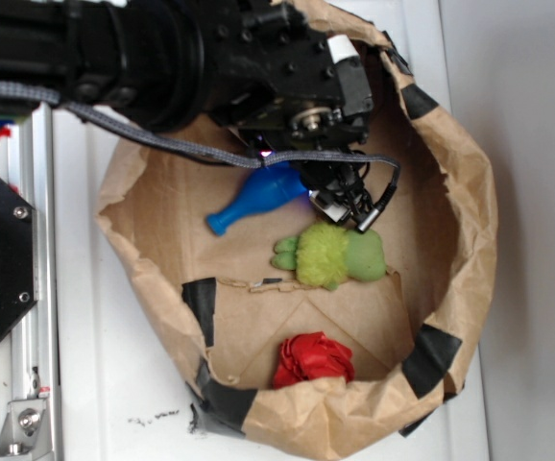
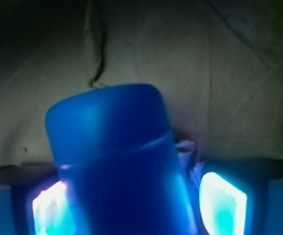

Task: Grab the blue bottle.

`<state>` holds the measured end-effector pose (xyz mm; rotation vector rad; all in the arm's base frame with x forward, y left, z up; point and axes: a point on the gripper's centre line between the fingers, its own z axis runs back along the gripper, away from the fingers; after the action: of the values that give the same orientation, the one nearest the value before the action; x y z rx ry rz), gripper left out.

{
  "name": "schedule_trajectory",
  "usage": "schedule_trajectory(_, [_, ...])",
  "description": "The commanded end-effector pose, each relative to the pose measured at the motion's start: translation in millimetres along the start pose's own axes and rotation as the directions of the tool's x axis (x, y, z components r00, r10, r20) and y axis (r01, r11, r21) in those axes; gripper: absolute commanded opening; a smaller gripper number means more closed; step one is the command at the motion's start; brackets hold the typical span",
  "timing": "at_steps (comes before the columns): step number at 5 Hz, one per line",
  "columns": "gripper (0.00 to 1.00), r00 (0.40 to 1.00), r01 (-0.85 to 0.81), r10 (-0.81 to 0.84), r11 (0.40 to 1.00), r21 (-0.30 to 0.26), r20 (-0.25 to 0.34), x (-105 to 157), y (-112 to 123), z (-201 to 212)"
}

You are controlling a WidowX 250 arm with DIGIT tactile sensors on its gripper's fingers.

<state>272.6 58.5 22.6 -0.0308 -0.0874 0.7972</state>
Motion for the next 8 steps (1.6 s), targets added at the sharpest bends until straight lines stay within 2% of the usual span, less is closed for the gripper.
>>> schedule_trajectory(1, [0.00,1.000,0.005,-0.005,1.000,-0.013,0.025,3.9,1.5,6.9])
schedule_trajectory(3, [0.00,0.999,0.039,-0.038,0.999,-0.031,0.037,2.5,1.3,11.5])
schedule_trajectory(4, [0.00,0.979,0.200,-0.197,0.977,-0.074,0.044,5.4,-5.5,42.9])
schedule_trajectory(5, [0.00,0.913,0.407,-0.397,0.901,-0.150,0.092,-1.5,-19.3,93.1])
schedule_trajectory(6, [0.00,0.831,0.556,-0.547,0.809,-0.192,0.103,-12.9,-37.7,143.3])
schedule_trajectory(7, [0.00,0.769,0.632,-0.640,0.760,-0.152,-0.003,-27.7,-46.3,176.1])
schedule_trajectory(8, [0.00,0.641,0.767,-0.767,0.638,-0.072,0.026,-48.6,-38.8,184.5])
